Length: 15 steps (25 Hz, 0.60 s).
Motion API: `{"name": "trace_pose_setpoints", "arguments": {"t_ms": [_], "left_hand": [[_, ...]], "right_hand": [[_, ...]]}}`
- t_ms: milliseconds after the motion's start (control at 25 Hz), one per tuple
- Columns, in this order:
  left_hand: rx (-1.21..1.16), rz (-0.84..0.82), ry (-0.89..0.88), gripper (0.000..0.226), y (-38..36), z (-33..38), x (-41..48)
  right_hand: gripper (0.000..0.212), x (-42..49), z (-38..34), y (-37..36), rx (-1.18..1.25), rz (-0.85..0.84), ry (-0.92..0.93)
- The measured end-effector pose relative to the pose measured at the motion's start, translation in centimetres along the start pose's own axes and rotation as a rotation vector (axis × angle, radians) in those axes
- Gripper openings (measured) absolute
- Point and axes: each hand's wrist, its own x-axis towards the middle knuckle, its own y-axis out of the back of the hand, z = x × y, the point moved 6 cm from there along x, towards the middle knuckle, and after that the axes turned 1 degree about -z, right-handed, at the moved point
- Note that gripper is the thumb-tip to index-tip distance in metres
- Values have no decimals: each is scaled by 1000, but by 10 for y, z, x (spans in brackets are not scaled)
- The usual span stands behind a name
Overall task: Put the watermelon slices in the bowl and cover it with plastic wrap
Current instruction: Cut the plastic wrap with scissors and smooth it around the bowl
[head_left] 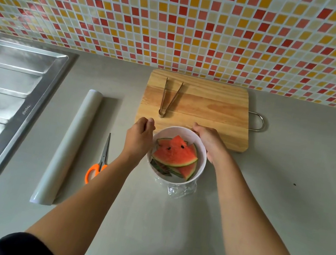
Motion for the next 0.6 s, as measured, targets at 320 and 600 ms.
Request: {"name": "trace_pose_setpoints", "arguments": {"t_ms": [320, 600], "left_hand": [[-107, -119, 65, 32, -10, -15, 4], [-193, -255, 289, 31, -21, -26, 5]], "right_hand": [[28, -1, -5, -6, 150, 95, 44], [26, 1, 1, -1, 148, 251, 93]]}}
